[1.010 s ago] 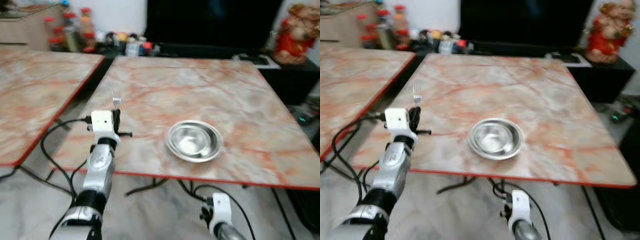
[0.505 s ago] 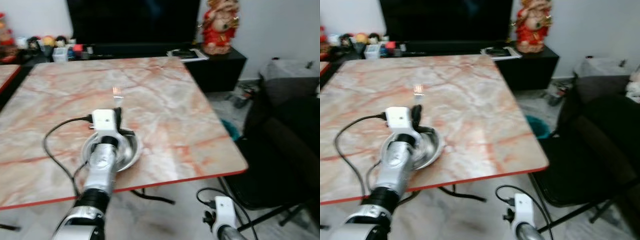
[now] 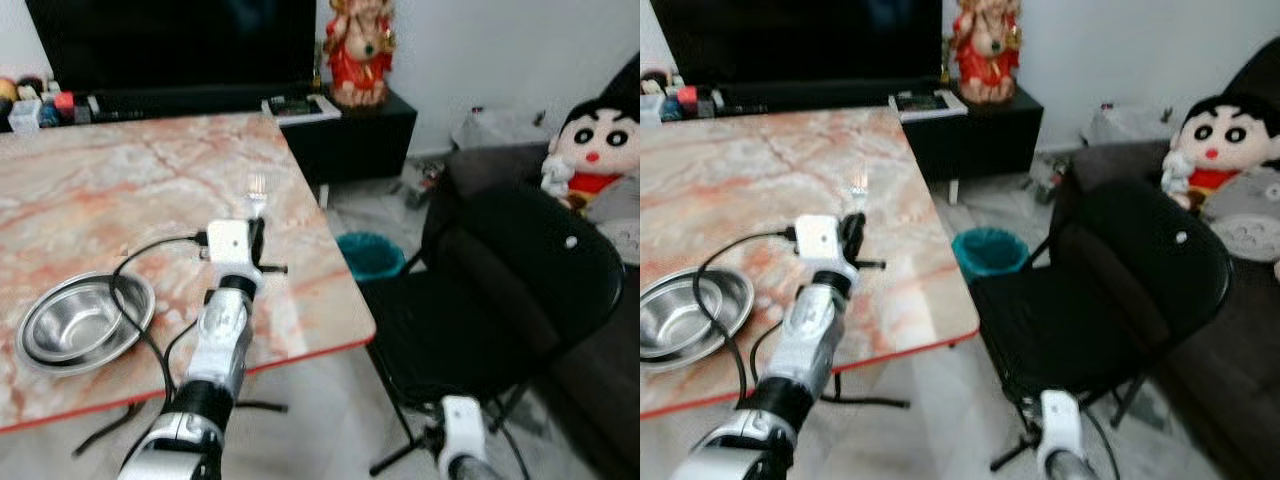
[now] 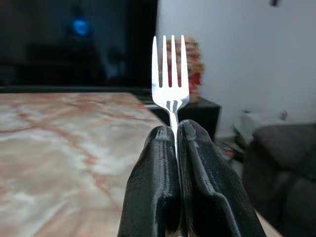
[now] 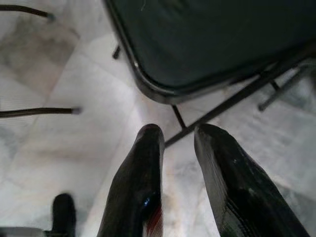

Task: Setting the table

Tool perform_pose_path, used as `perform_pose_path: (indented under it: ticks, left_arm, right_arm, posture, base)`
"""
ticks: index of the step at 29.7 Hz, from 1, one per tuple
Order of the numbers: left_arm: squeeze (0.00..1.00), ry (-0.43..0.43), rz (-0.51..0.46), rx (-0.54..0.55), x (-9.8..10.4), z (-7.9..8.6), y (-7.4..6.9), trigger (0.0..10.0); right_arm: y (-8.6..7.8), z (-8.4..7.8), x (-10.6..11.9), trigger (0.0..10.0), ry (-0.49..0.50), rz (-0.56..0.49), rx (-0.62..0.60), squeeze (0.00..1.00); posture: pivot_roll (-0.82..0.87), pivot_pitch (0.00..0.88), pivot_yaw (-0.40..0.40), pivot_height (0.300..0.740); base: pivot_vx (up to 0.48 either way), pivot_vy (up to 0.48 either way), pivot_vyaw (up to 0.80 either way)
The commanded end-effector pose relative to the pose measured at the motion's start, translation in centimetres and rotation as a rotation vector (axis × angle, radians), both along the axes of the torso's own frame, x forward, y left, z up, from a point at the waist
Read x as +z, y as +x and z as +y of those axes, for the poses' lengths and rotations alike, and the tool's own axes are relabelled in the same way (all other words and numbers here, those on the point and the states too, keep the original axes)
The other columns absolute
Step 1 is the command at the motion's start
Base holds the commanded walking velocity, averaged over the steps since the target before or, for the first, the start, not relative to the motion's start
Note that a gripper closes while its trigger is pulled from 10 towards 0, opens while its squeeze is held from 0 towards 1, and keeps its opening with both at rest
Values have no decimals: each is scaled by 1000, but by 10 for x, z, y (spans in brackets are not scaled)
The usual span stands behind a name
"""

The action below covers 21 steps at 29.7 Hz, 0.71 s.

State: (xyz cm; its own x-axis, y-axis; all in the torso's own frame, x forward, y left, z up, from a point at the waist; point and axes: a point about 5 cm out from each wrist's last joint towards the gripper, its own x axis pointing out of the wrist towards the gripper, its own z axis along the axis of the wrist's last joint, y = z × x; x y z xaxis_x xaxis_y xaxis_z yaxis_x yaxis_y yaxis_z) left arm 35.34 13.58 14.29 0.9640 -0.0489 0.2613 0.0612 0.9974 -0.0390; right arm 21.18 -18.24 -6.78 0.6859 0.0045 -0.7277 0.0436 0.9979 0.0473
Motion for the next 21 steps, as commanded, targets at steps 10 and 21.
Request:
perform_pose_path:
  ticks: [10, 21]
  left_arm:
    - [0, -27, 37, 57, -13, 12, -11, 10000]
    - [0, -15, 62, 112, -18, 32, -17, 10000]
  right_arm:
    - [-5, 5, -3, 10000, 8, 8, 38, 0]
    - [-7, 4, -4, 10000, 15, 14, 25, 0]
  posture:
    - [-21, 0, -69, 727]
    - [-14, 0, -69, 727]
  base:
    - [0, 0, 0]
    - [0, 110, 261]
